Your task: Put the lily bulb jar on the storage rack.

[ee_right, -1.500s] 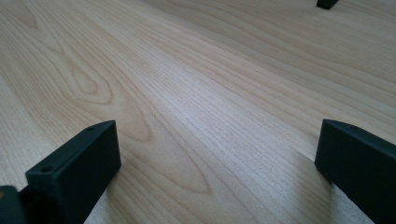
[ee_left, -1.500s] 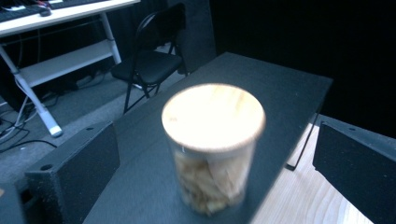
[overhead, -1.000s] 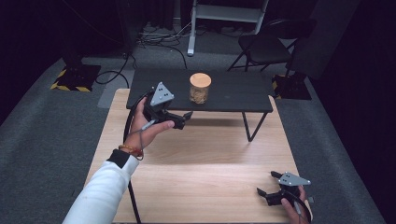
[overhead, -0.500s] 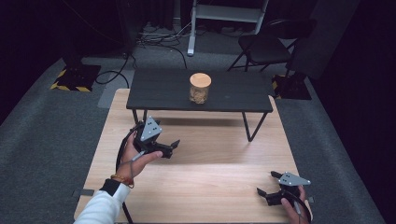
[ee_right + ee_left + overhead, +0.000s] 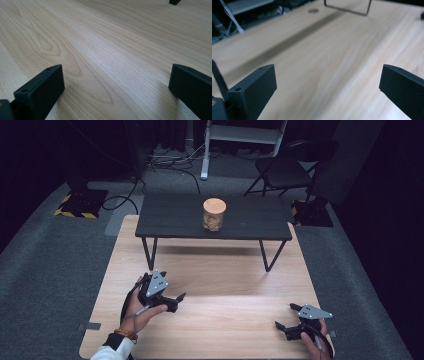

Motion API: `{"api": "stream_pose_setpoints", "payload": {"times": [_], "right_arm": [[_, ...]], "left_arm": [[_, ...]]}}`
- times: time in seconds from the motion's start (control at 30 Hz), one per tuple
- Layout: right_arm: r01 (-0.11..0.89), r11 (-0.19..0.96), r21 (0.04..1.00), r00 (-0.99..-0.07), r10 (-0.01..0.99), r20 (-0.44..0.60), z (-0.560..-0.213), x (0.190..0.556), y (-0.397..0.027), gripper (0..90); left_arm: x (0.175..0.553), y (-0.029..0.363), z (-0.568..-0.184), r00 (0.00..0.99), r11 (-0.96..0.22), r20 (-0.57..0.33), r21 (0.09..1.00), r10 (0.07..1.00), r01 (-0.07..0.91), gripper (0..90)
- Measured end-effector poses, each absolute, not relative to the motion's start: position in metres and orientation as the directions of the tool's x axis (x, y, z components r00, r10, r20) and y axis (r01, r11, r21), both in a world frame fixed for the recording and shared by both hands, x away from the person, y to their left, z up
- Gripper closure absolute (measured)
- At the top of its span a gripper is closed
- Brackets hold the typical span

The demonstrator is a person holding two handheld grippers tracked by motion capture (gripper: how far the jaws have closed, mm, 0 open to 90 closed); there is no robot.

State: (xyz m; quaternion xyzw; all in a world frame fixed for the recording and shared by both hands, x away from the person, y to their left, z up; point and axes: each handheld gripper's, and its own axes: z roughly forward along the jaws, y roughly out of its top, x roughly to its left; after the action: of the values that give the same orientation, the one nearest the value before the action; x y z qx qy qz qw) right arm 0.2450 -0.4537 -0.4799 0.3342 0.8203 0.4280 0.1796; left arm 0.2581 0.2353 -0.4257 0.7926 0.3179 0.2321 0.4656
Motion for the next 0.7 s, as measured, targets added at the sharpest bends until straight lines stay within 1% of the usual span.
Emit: {"api": "stream_pose_setpoints", "payload": {"times": [0.1, 0.17, 0.23, 0.33, 0.6, 0.7], "right_arm": [[0.395, 0.410, 0.822, -0.712, 0.702, -0.008, -0.480, 0.245, -0.454, 0.0], [0.394, 0.410, 0.822, -0.712, 0.702, -0.009, -0.480, 0.245, -0.454, 0.0], [0.394, 0.411, 0.822, -0.713, 0.701, -0.009, -0.480, 0.245, -0.454, 0.0], [0.394, 0.411, 0.822, -0.713, 0.701, -0.008, -0.480, 0.245, -0.454, 0.0], [0.394, 0.411, 0.822, -0.713, 0.701, -0.009, -0.480, 0.245, -0.454, 0.0], [0.394, 0.411, 0.822, -0.713, 0.701, -0.009, -0.480, 0.245, -0.454, 0.0]], "left_arm": [[0.254, 0.233, -0.439, 0.699, -0.387, 0.067, 0.868, 0.712, 0.311, 1.0], [0.250, 0.232, -0.447, 0.703, -0.403, 0.080, 0.862, 0.706, 0.307, 1.1], [0.247, 0.232, -0.454, 0.712, -0.404, 0.067, 0.858, 0.699, 0.316, 1.2], [0.242, 0.230, -0.465, 0.712, -0.414, 0.071, 0.852, 0.698, 0.320, 1.1], [0.240, 0.227, -0.478, 0.713, -0.448, 0.068, 0.819, 0.697, 0.360, 1.1], [0.241, 0.231, -0.482, 0.707, -0.422, 0.036, 0.824, 0.706, 0.379, 0.9]]}}
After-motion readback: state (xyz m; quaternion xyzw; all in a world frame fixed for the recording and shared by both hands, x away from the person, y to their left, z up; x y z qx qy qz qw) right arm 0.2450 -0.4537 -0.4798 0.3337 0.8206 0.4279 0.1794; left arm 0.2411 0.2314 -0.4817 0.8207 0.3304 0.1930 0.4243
